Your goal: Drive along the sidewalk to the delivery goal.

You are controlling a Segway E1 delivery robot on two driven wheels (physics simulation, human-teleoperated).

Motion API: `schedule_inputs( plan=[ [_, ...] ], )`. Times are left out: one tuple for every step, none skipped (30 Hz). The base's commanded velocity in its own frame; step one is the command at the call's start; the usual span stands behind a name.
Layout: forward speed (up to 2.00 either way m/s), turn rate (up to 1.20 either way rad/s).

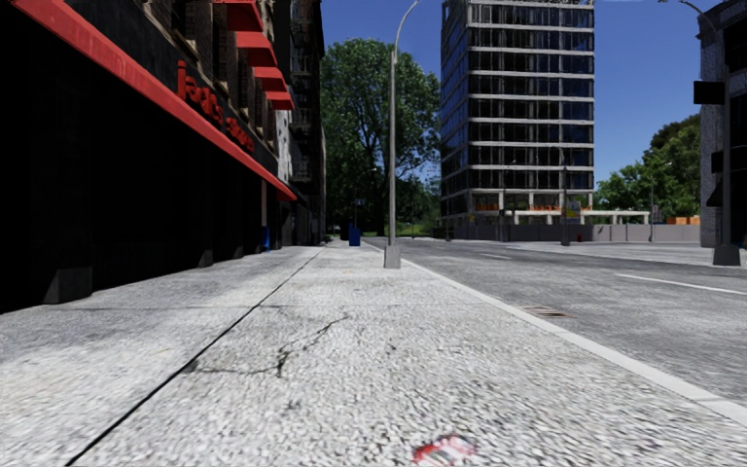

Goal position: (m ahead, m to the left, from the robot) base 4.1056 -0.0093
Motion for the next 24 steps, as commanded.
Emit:
schedule_inputs(
  plan=[
    [2.00, 0.00],
    [2.00, 0.00],
    [2.00, 0.00],
    [2.00, 0.00],
    [2.00, 0.00],
    [2.00, 0.00],
    [2.00, 0.00],
    [2.00, -0.17],
    [2.00, -0.35],
    [2.00, -0.45],
    [2.00, -0.45],
    [2.00, -0.47],
    [2.00, -0.36],
    [2.00, -0.09],
    [2.00, -0.09],
    [2.00, 0.00],
    [2.00, 0.00],
    [2.00, 0.00],
    [2.00, 0.00],
    [2.00, 0.00],
    [2.00, 0.00],
    [2.00, 0.00],
    [2.00, 0.00],
    [2.00, 0.00]
  ],
)
